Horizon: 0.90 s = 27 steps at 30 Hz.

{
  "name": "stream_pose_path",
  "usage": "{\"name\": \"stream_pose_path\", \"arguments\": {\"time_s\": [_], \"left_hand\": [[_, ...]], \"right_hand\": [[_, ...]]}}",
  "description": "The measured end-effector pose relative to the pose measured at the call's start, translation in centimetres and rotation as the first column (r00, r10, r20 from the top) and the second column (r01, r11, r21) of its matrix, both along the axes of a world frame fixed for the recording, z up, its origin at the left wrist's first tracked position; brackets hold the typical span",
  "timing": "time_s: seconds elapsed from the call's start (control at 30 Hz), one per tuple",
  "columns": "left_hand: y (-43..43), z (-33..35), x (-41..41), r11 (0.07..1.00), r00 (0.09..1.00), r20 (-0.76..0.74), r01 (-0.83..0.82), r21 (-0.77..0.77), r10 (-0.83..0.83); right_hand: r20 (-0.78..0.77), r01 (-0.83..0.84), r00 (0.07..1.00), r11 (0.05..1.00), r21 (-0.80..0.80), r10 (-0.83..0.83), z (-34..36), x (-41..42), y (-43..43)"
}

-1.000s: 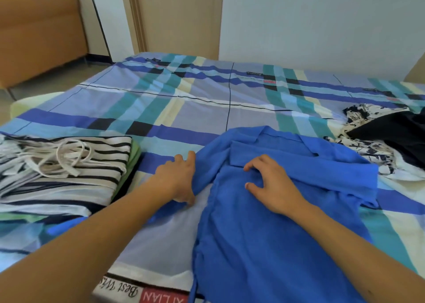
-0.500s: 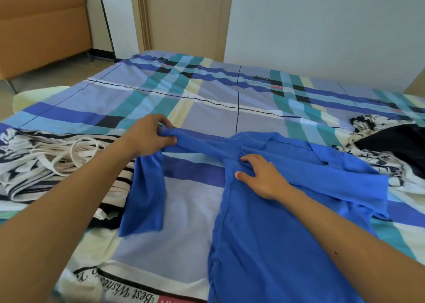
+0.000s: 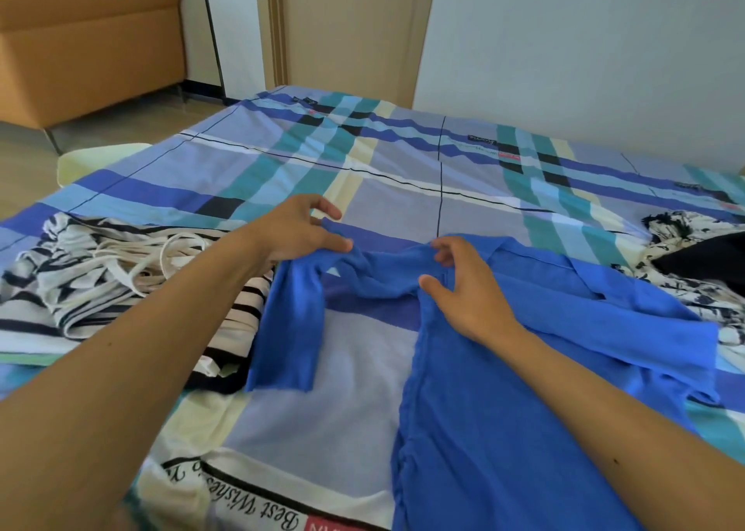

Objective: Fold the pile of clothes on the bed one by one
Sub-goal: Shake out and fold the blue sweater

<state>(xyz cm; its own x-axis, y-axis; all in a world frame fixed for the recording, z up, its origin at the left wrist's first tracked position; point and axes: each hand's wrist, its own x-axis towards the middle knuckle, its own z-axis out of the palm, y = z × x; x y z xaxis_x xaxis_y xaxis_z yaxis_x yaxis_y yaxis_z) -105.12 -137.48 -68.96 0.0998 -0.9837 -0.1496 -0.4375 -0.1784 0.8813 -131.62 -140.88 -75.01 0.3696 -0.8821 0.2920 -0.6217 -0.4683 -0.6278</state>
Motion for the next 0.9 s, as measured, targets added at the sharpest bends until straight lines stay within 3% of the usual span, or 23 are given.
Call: {"name": "stream_pose_path", "arguments": {"time_s": [0.07,0.17,0.23,0.3,0.4,0.47,0.5,0.57,0.63,0.67,0.77,0.9], "left_hand": [[0.2,1.0,-0.9,1.000,0.972,-0.234,-0.013,0.009,0.015],[0.7,2.4,-2.4,0.995,0.850,-0.526,0.073,0.062,-0.030],[1.2,3.0,-3.4,0.983,0.718,-0.693,0.169,0.071,-0.073],[1.5,3.1,-4.7,0.974,0.687,-0.714,0.224,0.035,-0.132],[1.9,2.8,-6.6,0.950,0.698,-0.672,0.311,-0.025,-0.247],[1.8,2.7,-7.8,0.934,0.761,-0.564,0.352,-0.060,-0.322],[1.6,2.5,-8.2,0.931,0.828,-0.432,0.354,-0.093,-0.358],[1.0,1.8,-8.9,0.906,0.926,-0.030,0.360,-0.224,-0.375],[0.4,0.7,-9.7,0.835,0.875,0.322,0.457,-0.305,-0.361],[0.0,-0.1,-9.9,0.814,0.840,0.395,0.499,-0.298,-0.371],[-1.2,-2.1,-10.5,0.796,0.818,0.387,0.542,-0.270,-0.426],[-2.4,-3.3,-10.4,0.815,0.833,0.357,0.522,-0.251,-0.423]], "right_hand": [[0.160,-0.104,0.981,0.992,-0.064,0.113,2.2,2.4,2.7],[0.286,-0.219,0.937,0.975,0.040,0.199,3.8,5.4,6.3],[0.388,-0.201,0.916,0.951,0.235,0.097,4.3,6.2,7.2],[0.504,-0.201,0.863,0.883,0.424,-0.046,4.7,5.9,6.9],[0.492,-0.125,0.853,0.846,0.518,-0.175,4.9,4.5,5.9],[0.471,-0.081,0.858,0.850,0.521,-0.206,5.0,3.3,5.5],[0.478,-0.099,0.856,0.844,0.527,-0.198,5.0,2.6,5.3],[0.541,-0.210,0.825,0.799,0.564,-0.165,5.3,1.2,5.1],[0.610,-0.345,0.774,0.694,0.632,-0.171,5.7,-0.3,5.0],[0.615,-0.388,0.770,0.642,0.661,-0.168,6.1,-1.1,5.0],[0.470,-0.304,0.877,0.636,0.709,-0.105,6.4,-3.4,4.8],[0.111,0.037,0.982,0.725,0.688,-0.155,6.0,-7.4,4.0]]}}
